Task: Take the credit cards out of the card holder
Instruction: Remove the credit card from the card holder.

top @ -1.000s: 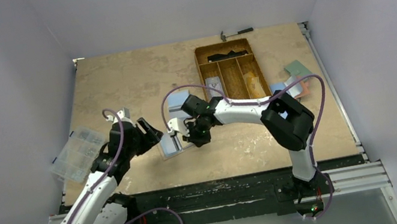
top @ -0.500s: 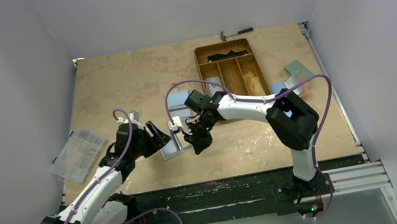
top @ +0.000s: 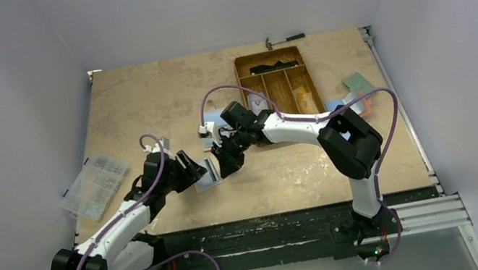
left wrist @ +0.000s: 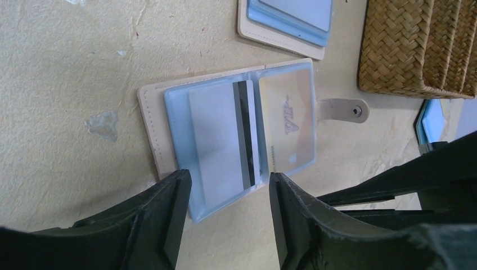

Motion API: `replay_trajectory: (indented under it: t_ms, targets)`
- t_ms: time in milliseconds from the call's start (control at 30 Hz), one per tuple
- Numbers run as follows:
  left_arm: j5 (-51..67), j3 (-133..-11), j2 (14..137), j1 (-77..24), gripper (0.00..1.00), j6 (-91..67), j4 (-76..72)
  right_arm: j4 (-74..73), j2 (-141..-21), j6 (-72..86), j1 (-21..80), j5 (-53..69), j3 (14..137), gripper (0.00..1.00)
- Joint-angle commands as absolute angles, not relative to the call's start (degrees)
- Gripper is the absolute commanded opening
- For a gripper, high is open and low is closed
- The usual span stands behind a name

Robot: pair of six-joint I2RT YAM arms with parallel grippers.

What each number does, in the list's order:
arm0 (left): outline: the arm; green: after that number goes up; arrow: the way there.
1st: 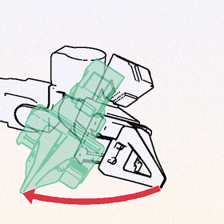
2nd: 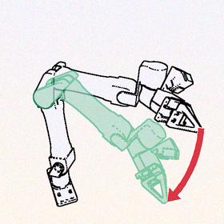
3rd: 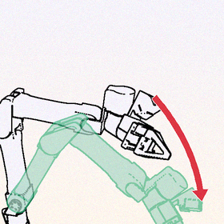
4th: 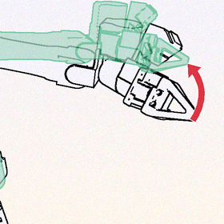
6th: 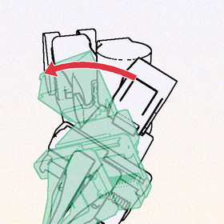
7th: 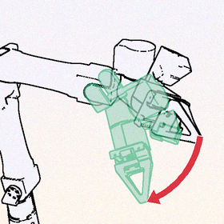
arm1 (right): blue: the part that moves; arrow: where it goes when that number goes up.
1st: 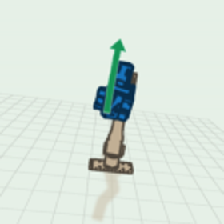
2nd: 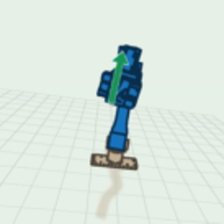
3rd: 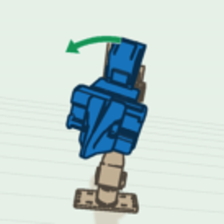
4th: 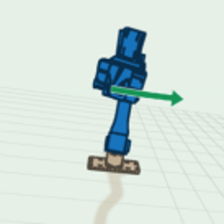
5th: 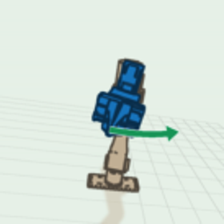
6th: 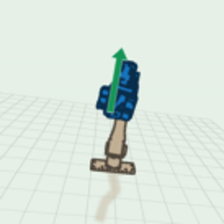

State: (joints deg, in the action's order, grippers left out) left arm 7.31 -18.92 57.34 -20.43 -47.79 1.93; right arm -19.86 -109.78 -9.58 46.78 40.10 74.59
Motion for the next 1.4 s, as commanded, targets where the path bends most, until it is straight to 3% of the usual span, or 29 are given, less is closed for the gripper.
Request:
replay_trajectory:
  t_ms: [0,1167,1367]
  targets:
    - [7.64,-18.01,57.84,-20.65,0.56,-47.38,-2.28,-15.04,-111.03,-1.64,46.58,41.68,74.80,0.17]
    - [10.02,-17.37,63.11,-20.74,0.56,-46.77,-2.29,-17.59,-116.72,1.88,44.38,42.67,81.27,0.17]
    - [8.92,-17.14,64.59,-20.74,0.43,-46.92,-2.10,-19.13,-118.23,2.56,44.26,43.36,84.22,0.18]
